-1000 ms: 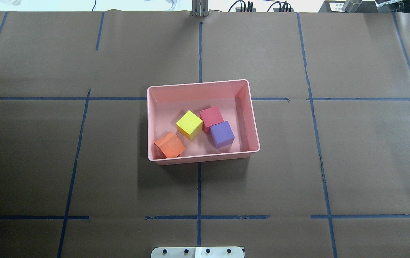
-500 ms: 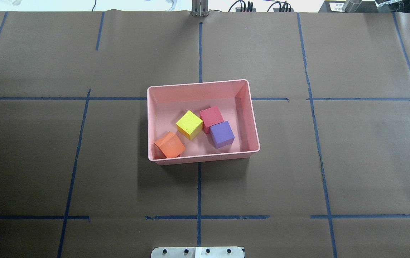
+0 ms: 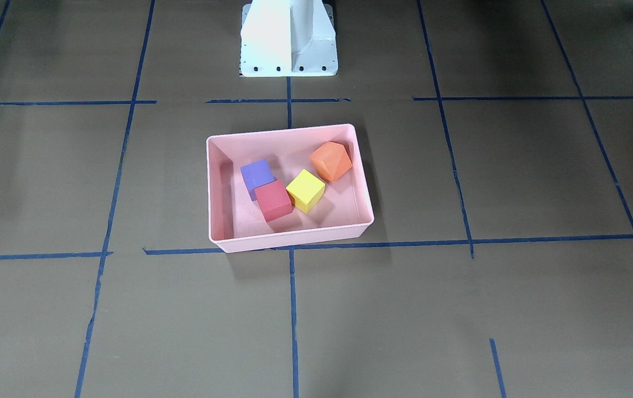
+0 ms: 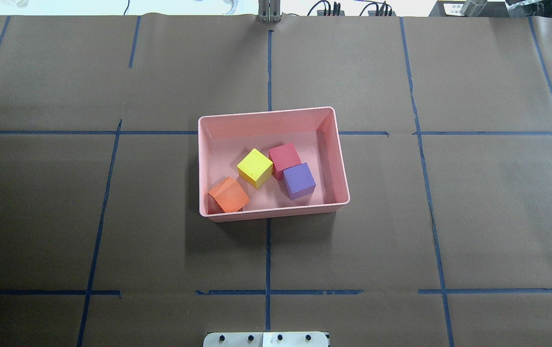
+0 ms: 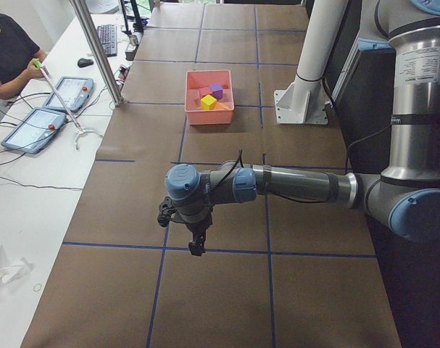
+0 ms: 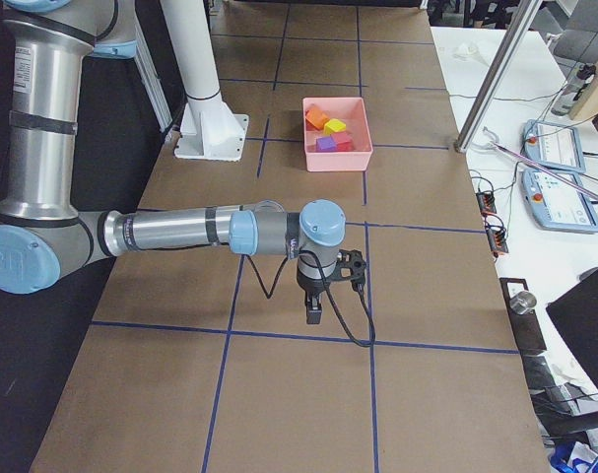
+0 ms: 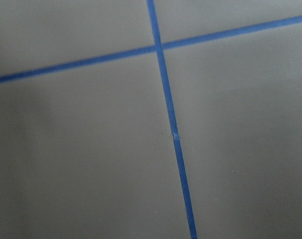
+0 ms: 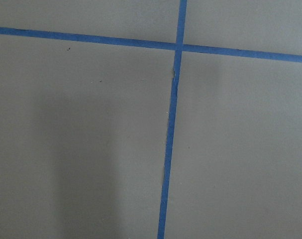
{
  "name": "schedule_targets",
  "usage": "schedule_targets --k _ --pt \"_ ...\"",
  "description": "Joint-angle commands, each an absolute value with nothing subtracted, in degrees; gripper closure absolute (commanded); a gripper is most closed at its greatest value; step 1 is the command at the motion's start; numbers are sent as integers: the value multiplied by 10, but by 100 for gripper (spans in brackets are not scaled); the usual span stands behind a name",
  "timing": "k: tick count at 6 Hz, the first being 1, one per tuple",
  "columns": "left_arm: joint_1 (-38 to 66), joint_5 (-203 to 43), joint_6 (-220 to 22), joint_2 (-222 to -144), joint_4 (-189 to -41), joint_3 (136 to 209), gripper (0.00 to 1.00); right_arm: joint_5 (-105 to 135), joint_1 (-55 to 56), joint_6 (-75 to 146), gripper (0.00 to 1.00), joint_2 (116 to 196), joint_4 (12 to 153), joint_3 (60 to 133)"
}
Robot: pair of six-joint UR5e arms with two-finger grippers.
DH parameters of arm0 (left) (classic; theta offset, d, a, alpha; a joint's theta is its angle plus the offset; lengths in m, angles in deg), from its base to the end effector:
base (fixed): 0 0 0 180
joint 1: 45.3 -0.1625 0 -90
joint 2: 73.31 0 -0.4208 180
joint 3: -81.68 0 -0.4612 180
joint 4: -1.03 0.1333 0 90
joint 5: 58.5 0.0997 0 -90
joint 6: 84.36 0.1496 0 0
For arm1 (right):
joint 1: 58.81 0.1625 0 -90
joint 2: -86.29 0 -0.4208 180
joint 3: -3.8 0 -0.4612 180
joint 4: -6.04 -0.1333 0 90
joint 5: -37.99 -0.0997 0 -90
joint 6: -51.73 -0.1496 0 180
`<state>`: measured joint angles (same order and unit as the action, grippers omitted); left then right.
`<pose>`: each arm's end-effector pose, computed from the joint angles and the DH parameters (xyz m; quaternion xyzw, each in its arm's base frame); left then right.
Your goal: Place blocks into pink bin with both arms
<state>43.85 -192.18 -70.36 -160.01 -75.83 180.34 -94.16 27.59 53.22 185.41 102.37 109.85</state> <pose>-0.0223 -0.5195 0.6602 -0.0201 0.3759 0.0947 0.9216 0.0020 -0.4931 0.6322 -0.0017 -0.3596 -0.0433 0.9321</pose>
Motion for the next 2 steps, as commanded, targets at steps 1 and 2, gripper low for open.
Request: schedule_targets --k 1,2 --pt "438 -1918 -701 -1615 -754 1810 0 -945 276 532 0 1856 1023 1099" --pt "436 -1919 -701 -1619 -762 1813 0 -945 276 531 0 1855 1023 1099"
